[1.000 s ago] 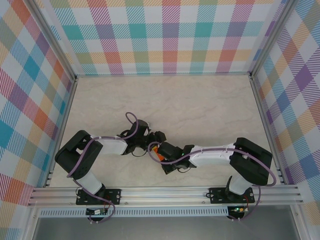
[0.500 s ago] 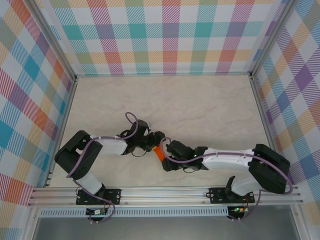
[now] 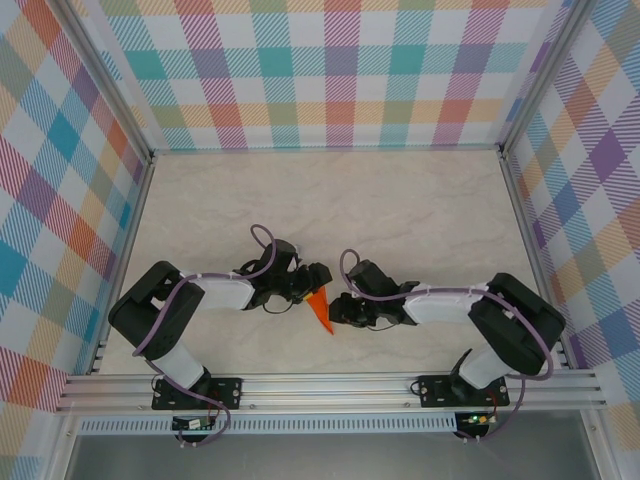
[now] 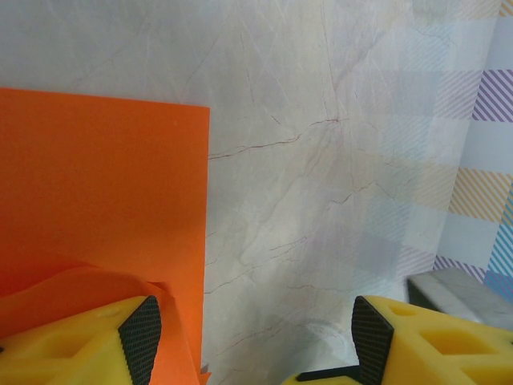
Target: Fold a paper plane with a square sheet of paper (pick it up from the middle)
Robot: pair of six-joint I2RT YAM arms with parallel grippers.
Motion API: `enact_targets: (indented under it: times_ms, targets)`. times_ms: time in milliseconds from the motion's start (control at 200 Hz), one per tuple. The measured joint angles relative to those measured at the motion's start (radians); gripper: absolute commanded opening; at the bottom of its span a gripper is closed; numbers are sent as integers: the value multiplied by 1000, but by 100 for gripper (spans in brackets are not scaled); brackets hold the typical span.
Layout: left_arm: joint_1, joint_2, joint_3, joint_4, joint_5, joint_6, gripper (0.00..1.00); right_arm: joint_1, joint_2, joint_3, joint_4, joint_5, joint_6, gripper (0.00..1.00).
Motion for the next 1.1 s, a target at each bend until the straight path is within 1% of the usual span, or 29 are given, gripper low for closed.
enact_targets:
  times_ms: [160,305,405,525,660,780,870,1100]
  targets:
    - [0,0,0,-3,0,2,67,-6,33,2,36,-47,13,23]
    - [0,-1,0,-3,0,2,67,-5,31,5,38,-50,13,26]
    - [0,-2,0,-5,0,2,67,-5,-4,3,26,-35,14,28]
    - [0,-2,0,-5,0,2,67,-5,-52,5,33,-32,16,27]
    - [0,-2,0,-5,0,3,67,-5,-21,11,52,-55,29,26]
    - [0,-2,0,-5,0,2,67,-5,32,18,62,-74,40,23]
    - [0,-2,0,-5,0,3,67,-5,57,19,71,-85,46,18]
    - [0,-2,0,-5,-1,3,67,-5,58,18,93,-93,50,13]
